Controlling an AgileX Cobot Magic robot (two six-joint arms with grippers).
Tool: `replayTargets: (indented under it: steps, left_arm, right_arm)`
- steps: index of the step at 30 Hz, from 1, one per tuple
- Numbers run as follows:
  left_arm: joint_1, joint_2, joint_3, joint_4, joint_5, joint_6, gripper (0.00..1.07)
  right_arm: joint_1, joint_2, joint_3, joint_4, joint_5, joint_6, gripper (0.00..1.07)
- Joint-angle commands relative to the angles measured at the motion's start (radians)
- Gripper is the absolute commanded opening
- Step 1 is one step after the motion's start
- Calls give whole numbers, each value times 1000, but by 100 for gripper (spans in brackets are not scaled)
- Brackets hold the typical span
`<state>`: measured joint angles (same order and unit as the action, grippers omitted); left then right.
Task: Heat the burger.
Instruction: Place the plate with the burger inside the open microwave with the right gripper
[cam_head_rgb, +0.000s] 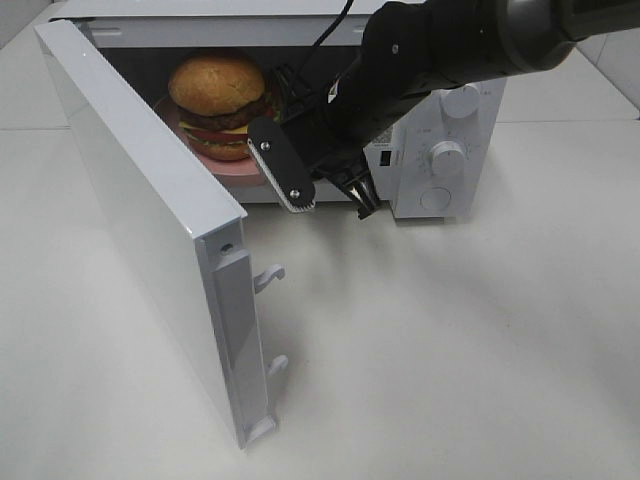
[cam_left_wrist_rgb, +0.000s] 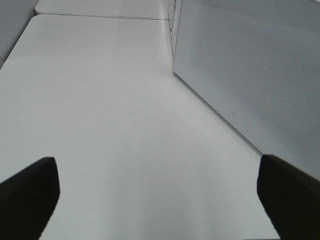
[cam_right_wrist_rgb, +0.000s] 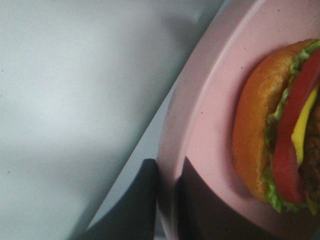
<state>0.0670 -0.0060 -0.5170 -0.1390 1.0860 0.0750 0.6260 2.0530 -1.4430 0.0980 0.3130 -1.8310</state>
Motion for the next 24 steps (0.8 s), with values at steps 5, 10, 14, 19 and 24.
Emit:
replayTargets:
  steps: [5, 10, 14, 19, 24]
  left_arm:
    - [1, -12, 3, -5, -16, -4, 102]
    - [1, -12, 3, -5, -16, -4, 102]
    - [1, -12, 3, -5, -16, -4, 102]
    - [1, -12, 3, -5, -16, -4, 102]
    - [1, -12, 3, -5, -16, -4, 102]
  right_arm:
    - [-8, 74, -160, -84, 17, 159, 6]
    - [-8, 112, -218, -85, 24, 189, 6]
    - [-8, 150, -273, -88, 46, 216, 6]
    - [-20, 202, -343, -91, 60, 268, 6]
    - [-31, 237, -389, -91, 62, 302, 6]
